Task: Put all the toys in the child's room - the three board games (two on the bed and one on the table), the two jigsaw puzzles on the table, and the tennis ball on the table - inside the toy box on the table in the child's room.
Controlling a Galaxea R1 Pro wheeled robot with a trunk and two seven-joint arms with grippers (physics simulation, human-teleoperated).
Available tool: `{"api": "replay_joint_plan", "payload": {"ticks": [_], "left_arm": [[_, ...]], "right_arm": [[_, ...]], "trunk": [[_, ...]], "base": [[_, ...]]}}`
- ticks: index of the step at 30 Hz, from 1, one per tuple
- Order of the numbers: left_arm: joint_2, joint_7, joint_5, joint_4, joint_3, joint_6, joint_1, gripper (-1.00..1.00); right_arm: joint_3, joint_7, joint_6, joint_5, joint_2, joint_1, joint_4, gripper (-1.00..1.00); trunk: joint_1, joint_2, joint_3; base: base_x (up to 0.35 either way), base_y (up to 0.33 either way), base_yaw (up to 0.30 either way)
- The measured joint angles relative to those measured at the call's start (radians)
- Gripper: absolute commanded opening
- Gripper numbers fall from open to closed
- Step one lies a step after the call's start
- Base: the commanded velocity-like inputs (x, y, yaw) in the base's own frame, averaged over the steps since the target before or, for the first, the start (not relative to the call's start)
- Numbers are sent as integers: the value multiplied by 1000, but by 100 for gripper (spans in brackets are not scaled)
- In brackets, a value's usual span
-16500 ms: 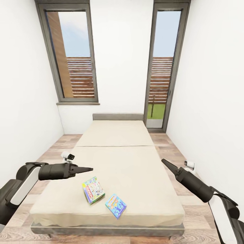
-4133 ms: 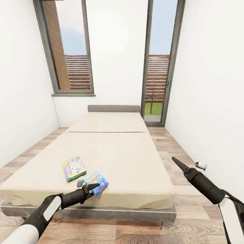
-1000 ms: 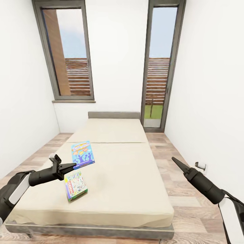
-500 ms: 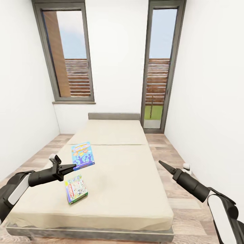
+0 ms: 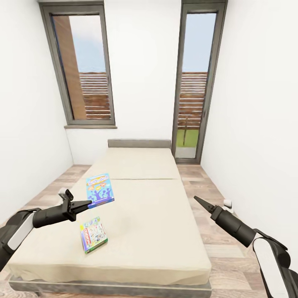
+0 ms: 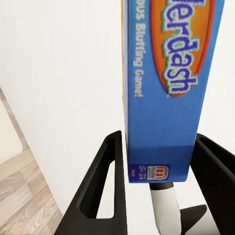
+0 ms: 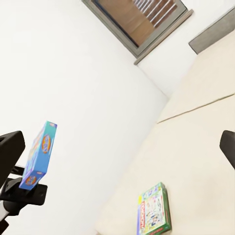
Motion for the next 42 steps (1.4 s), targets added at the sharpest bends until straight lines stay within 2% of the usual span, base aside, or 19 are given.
{"api": "replay_joint_plan", "payload": {"ticks": [42], "left_arm": [[-1, 0, 0, 0, 0, 0, 0, -100]], "right_arm": [[6, -3, 2, 0, 1, 0, 0, 100]], "trunk": [[-161, 294, 132]], "base": [[0, 0, 0]]}}
